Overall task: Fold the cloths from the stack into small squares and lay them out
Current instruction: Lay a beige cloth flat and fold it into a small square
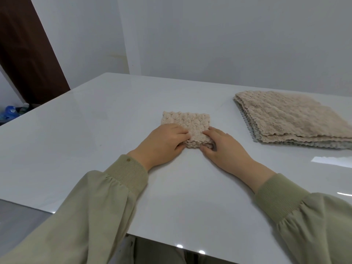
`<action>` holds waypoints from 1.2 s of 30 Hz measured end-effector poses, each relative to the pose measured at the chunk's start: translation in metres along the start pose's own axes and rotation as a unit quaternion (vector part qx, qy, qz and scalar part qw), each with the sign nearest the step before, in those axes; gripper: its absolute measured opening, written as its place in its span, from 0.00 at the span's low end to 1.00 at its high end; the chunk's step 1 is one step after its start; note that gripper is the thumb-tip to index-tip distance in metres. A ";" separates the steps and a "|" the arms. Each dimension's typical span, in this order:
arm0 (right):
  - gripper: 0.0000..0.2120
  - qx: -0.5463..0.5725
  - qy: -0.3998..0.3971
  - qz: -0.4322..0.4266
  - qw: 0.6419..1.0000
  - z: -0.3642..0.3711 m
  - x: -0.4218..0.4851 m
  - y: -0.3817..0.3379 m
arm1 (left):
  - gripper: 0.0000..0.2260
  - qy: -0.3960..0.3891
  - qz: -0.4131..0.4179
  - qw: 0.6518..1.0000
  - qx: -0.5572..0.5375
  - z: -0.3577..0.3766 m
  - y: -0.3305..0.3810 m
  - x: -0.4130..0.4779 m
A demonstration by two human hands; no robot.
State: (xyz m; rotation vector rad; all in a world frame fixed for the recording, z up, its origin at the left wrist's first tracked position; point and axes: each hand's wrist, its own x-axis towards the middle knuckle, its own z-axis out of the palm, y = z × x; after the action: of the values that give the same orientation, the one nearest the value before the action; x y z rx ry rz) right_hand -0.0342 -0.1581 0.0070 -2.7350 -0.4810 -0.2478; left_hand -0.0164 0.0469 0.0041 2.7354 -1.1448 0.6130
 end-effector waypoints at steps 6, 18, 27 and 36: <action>0.32 -0.055 -0.077 0.017 0.995 0.007 0.008 0.007 | 0.22 -0.109 -0.072 0.991 0.012 0.010 -0.005 -0.002; 0.27 0.020 -0.054 0.011 0.998 0.027 0.048 -0.029 | 0.12 0.033 -0.075 0.996 0.024 -0.002 -0.051 -0.015; 0.18 0.061 -0.022 -0.041 0.997 0.076 0.123 -0.104 | 0.13 0.044 -0.177 0.983 0.012 -0.018 -0.146 -0.062; 0.18 0.063 0.010 -0.079 0.995 0.125 0.201 -0.196 | 0.13 0.083 -0.324 0.942 0.010 -0.032 -0.231 -0.109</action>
State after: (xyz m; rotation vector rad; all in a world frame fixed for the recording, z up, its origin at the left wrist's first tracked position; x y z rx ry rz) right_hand 0.0951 0.1204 -0.0017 -2.5725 -0.6856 -0.2751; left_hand 0.0668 0.2901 0.0001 2.7598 -0.1649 0.7226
